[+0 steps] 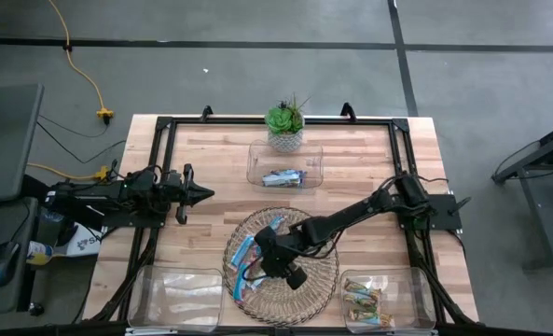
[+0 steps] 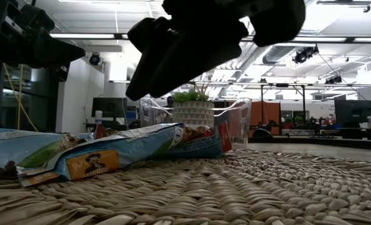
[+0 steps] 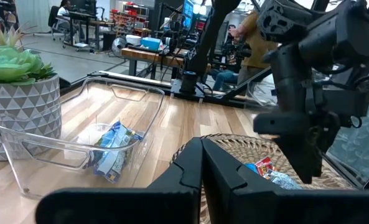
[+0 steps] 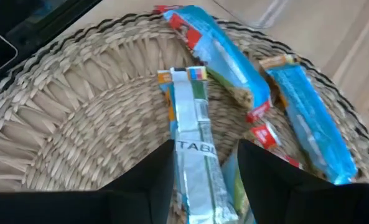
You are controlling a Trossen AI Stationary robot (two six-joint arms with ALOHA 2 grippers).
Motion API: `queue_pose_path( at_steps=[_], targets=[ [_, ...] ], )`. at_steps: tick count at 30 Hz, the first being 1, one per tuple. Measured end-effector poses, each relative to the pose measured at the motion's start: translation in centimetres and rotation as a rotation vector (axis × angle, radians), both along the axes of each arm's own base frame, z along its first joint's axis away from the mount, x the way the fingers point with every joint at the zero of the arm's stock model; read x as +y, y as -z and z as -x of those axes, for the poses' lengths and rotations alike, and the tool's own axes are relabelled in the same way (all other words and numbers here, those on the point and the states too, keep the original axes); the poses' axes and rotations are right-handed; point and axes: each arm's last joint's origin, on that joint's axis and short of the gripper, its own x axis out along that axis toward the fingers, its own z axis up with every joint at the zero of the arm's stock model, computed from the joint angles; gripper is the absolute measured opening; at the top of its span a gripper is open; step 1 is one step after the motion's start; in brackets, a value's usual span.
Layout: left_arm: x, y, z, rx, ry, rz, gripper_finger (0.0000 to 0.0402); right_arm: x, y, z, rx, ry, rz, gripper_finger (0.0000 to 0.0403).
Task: Pick and place Granola Bars by type
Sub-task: Put the yellow granola bar into the bottom right transparent bin
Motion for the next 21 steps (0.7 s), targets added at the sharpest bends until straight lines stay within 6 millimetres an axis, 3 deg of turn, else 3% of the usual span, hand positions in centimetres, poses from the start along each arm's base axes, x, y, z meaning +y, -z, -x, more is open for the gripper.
queue_pose_path(
  at_steps=[13,21],
  targets=[
    [0.0,0.0,0.0,0.000,0.000,0.000,0.0001,0.2,0.6,-0.1,-0.002,-0.058,0.017,0.0196],
    [0.0,0.0,0.0,0.000,0.000,0.000,0.0001,0.4,2.1,-0.3,0.010,-0.088,0.055,0.0217]
  ],
)
